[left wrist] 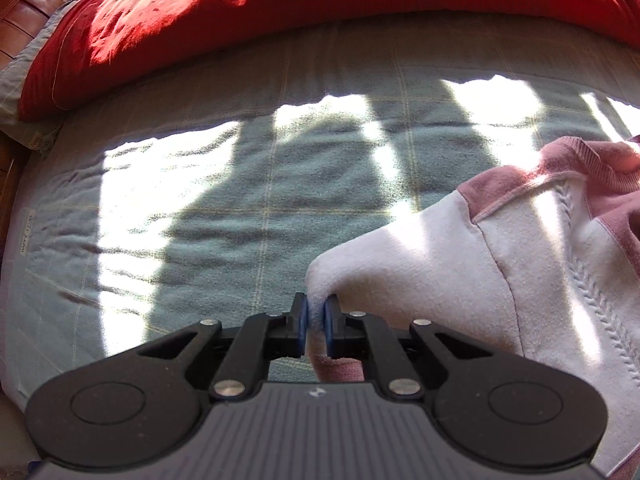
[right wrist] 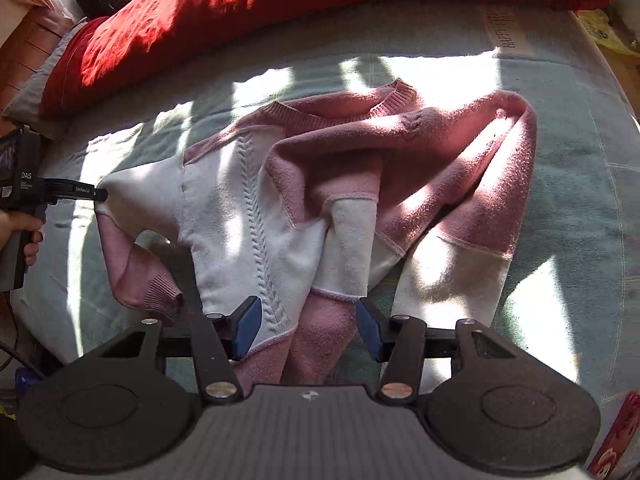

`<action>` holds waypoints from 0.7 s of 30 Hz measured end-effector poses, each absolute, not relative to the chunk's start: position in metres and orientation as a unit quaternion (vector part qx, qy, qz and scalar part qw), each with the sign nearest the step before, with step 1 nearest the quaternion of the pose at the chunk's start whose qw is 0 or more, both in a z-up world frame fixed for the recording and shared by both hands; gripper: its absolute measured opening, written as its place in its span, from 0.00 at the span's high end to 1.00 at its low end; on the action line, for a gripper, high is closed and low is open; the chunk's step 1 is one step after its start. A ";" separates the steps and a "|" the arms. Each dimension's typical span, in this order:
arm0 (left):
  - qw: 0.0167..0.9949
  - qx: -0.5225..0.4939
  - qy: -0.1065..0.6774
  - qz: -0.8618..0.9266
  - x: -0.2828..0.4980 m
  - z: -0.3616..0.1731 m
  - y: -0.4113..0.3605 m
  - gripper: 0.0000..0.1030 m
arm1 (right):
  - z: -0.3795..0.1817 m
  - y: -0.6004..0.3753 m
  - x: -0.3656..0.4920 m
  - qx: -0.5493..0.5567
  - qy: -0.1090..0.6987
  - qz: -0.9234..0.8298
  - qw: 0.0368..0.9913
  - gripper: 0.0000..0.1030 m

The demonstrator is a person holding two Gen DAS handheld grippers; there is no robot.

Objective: Fold clothes

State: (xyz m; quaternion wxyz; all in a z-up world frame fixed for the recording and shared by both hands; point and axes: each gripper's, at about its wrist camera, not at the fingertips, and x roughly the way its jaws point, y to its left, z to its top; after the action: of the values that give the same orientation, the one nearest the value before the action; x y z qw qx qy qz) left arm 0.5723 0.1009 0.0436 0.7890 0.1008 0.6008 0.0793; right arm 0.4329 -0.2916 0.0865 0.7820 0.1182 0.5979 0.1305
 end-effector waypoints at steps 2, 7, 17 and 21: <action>0.786 0.099 0.605 0.079 0.574 0.042 0.107 0.92 | 0.094 -0.288 0.432 0.108 0.596 0.134 0.784 0.44; 0.788 0.081 0.604 0.086 0.568 0.045 0.127 0.86 | 0.109 -0.277 0.425 0.088 0.584 0.148 0.793 0.39; 0.784 0.012 0.616 0.075 0.524 0.043 0.154 0.79 | 0.116 -0.250 0.419 0.061 0.590 0.172 0.786 0.37; 0.776 -0.016 0.627 0.072 0.500 0.027 0.152 0.75 | 0.115 -0.241 0.419 0.050 0.594 0.184 0.782 0.36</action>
State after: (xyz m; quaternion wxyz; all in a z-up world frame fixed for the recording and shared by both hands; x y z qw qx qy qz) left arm 0.4999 0.1524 0.0275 0.7758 -0.0162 0.6266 0.0723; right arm 0.4194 -0.2415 0.1150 0.7818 0.0505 0.5938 0.1835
